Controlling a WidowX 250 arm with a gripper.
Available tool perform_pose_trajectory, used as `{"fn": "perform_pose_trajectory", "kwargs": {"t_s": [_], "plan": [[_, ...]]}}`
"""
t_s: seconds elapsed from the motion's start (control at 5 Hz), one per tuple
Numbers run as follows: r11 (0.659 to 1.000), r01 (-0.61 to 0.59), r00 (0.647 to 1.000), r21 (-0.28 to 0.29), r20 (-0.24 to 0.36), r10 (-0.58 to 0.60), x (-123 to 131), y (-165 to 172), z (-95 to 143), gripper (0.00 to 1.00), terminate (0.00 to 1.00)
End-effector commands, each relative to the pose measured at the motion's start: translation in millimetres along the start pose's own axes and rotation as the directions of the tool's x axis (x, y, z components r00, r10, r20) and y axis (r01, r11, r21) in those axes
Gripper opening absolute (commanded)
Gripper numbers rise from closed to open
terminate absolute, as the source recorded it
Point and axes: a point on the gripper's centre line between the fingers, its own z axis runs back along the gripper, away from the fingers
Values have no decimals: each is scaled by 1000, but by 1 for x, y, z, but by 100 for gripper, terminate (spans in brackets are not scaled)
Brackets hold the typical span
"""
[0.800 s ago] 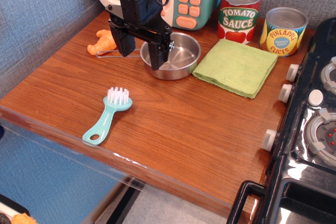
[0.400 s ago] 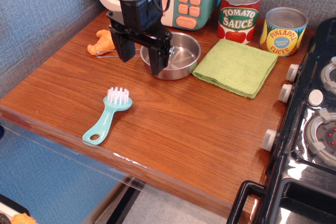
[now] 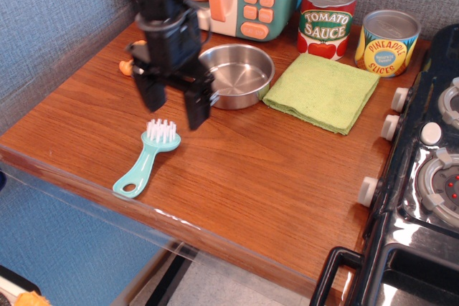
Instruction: Place brush on top of the cloth.
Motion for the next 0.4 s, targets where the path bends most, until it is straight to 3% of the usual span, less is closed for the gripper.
{"fn": "perform_pose_trajectory", "kwargs": {"t_s": [0.0, 0.2], "plan": [[998, -15, 1000, 54, 11, 15, -41, 7, 9, 100, 0], [998, -21, 999, 58, -33, 23, -47, 7, -8, 100, 0]]}}
